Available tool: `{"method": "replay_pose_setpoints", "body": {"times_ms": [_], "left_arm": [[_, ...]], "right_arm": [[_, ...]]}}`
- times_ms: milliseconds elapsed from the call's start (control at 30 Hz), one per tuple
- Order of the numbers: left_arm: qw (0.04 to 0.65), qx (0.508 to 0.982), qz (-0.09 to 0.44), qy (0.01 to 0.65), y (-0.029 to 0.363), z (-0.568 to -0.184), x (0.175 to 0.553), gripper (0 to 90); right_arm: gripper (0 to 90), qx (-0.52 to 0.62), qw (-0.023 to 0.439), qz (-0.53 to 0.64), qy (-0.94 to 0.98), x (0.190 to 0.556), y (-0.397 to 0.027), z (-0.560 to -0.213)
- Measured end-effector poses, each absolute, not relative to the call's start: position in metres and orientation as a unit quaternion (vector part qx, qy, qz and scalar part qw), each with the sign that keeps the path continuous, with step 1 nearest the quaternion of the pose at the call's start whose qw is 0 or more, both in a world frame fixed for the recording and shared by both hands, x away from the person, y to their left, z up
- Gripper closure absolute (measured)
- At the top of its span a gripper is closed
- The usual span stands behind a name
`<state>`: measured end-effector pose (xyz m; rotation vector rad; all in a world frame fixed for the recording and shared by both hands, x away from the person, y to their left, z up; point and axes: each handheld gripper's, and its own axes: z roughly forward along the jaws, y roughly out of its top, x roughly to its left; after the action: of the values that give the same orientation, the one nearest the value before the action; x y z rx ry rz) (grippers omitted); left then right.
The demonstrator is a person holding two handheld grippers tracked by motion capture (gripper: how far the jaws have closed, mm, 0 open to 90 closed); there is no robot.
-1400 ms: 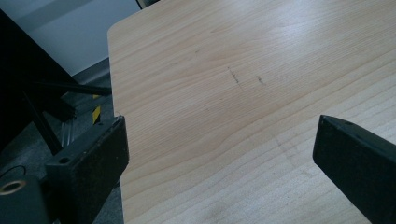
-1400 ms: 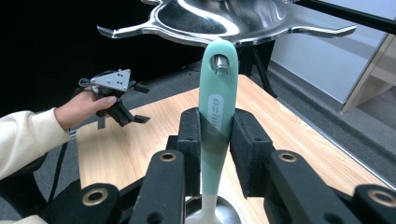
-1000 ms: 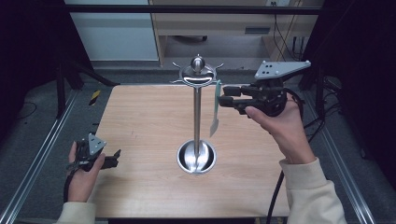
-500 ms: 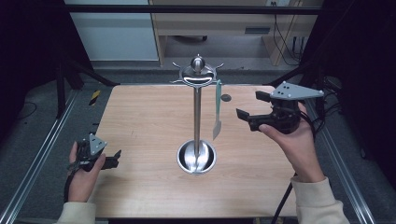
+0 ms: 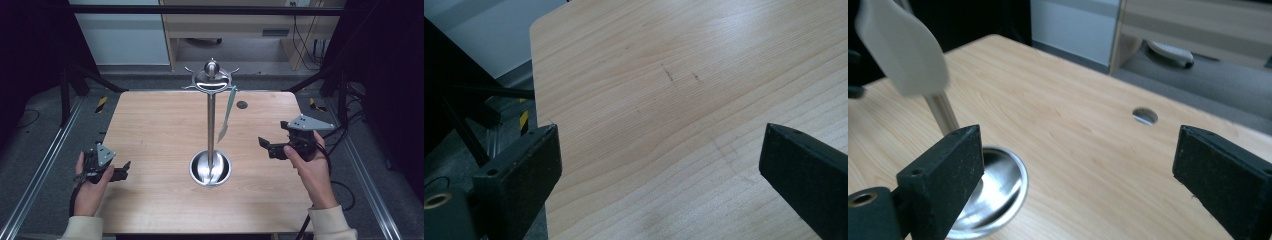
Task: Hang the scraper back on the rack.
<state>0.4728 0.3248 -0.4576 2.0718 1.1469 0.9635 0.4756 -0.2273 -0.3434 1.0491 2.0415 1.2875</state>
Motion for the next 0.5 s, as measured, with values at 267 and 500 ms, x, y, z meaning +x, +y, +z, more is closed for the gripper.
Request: {"method": "replay_pose_setpoints", "body": {"times_ms": [267,500], "left_arm": [[0.285,0.779,0.359,0.428,0.324,-0.459,0.473,3.2],[0.281,0.783,0.356,0.425,0.322,-0.46,0.473,3.2]], "right_arm": [[11.8,0.421,0.247,0.45,0.748,0.481,-0.233,-0.386],[11.8,0.431,0.259,0.444,0.742,0.481,-0.235,-0.413]]}}
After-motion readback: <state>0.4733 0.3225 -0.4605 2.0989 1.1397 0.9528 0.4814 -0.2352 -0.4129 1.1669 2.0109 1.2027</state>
